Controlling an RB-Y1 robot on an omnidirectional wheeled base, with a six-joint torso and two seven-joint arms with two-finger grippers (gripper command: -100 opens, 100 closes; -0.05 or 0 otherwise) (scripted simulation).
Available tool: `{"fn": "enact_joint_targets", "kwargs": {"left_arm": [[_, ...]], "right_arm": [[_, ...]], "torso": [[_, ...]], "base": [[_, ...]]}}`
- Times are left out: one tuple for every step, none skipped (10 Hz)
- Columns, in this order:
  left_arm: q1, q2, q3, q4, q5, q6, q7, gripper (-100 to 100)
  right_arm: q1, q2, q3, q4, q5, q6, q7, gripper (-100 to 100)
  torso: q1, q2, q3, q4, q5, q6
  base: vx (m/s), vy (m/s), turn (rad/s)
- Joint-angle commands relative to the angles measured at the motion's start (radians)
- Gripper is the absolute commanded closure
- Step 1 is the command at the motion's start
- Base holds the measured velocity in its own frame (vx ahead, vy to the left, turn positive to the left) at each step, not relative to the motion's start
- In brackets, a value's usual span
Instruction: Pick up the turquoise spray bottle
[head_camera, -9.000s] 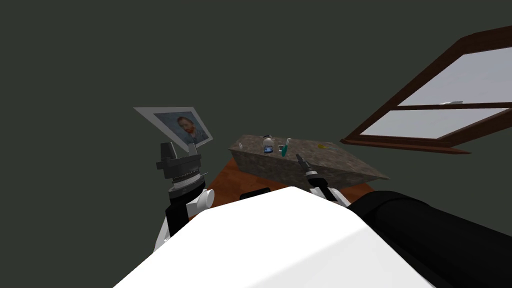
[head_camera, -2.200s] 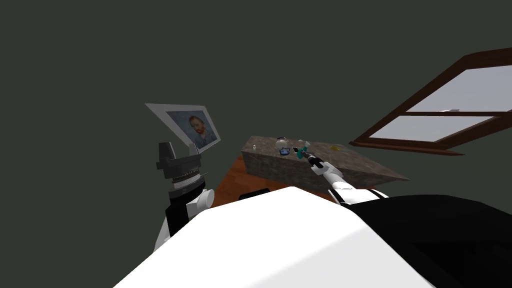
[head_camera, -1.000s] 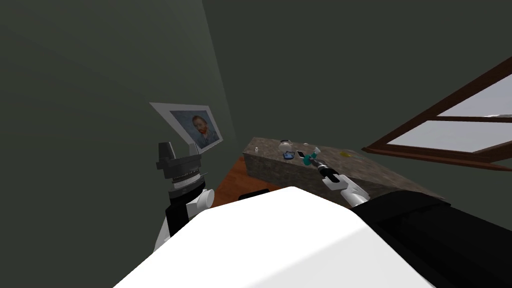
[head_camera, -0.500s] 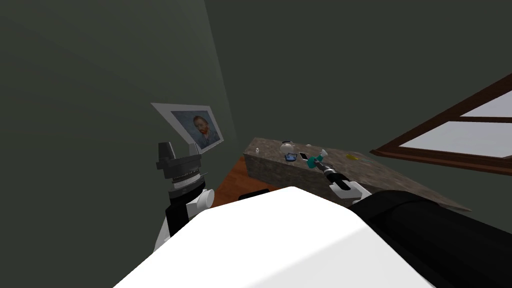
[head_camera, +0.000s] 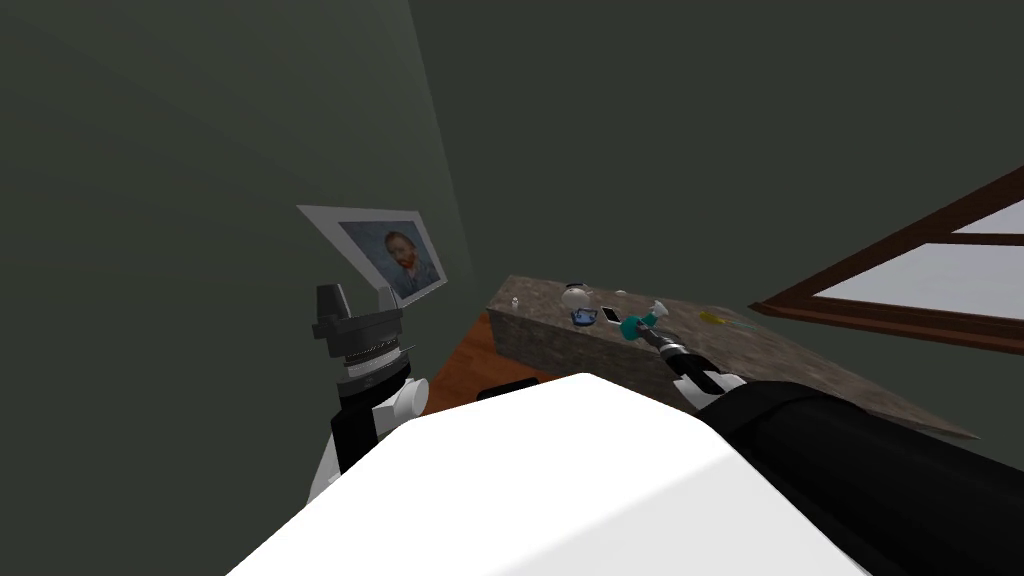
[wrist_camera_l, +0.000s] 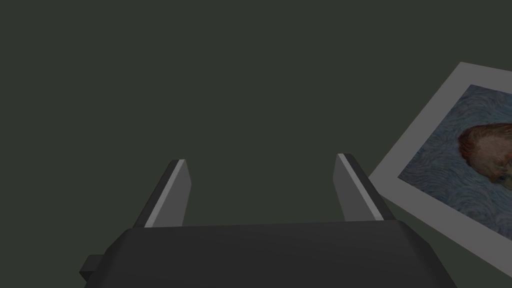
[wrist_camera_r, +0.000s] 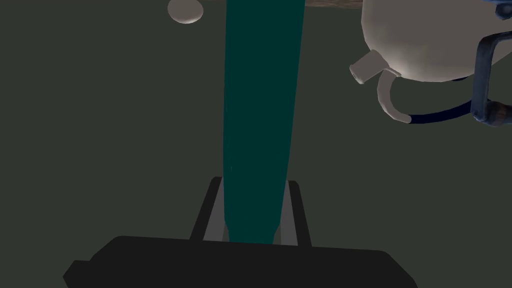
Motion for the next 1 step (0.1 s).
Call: {"fn": "enact_joint_targets", "kwargs": {"left_arm": [[0.000,0.000,0.000,0.000,0.000,0.000,0.000,0]], "right_arm": [[0.000,0.000,0.000,0.000,0.000,0.000,0.000,0]], "torso": [[0.000,0.000,0.000,0.000,0.000,0.000]], "base": [[0.000,0.000,0.000]]}}
